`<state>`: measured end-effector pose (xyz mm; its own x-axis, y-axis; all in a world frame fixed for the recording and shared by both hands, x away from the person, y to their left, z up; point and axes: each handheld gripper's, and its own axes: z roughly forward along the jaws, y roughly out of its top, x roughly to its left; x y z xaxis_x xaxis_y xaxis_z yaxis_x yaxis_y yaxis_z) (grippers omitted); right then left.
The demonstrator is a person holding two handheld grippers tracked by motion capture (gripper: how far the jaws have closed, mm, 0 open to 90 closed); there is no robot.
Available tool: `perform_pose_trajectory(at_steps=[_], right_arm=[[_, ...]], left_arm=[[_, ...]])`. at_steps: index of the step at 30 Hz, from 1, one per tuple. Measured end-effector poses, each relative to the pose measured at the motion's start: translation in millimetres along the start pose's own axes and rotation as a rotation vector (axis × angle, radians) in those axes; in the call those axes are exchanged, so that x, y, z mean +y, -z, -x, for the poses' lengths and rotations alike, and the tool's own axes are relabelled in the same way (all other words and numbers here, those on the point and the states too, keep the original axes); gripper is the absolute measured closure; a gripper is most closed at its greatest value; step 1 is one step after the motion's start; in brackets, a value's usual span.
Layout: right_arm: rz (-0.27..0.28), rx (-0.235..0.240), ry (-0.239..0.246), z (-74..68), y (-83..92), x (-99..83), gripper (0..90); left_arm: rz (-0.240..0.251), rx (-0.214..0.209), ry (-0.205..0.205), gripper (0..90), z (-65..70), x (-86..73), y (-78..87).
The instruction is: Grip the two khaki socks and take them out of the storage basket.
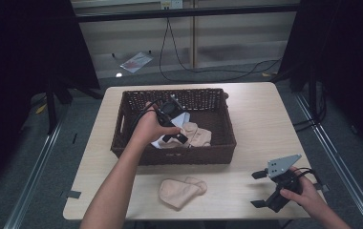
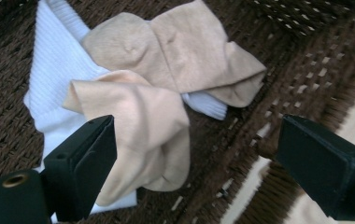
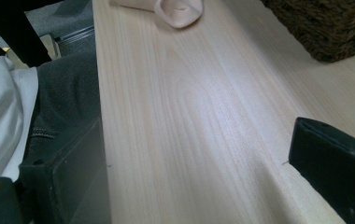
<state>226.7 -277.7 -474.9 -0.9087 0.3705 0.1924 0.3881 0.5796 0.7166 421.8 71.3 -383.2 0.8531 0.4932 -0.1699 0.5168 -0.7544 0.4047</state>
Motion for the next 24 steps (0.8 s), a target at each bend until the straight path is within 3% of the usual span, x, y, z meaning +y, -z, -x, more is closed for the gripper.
perform_pose_trajectory(at_steps=[9,24], right_arm=[[0.003,0.000,-0.001,-0.2,0.3,-0.1,3.1],[0.006,0.000,0.002,-0.1,1.0,-0.1,3.1]], left_arm=[[-0.029,0.012,0.017,12.2,-10.4,2.5,-14.3],[-0.021,0.033,0.063,18.1,-30.2,-3.5,-37.8]])
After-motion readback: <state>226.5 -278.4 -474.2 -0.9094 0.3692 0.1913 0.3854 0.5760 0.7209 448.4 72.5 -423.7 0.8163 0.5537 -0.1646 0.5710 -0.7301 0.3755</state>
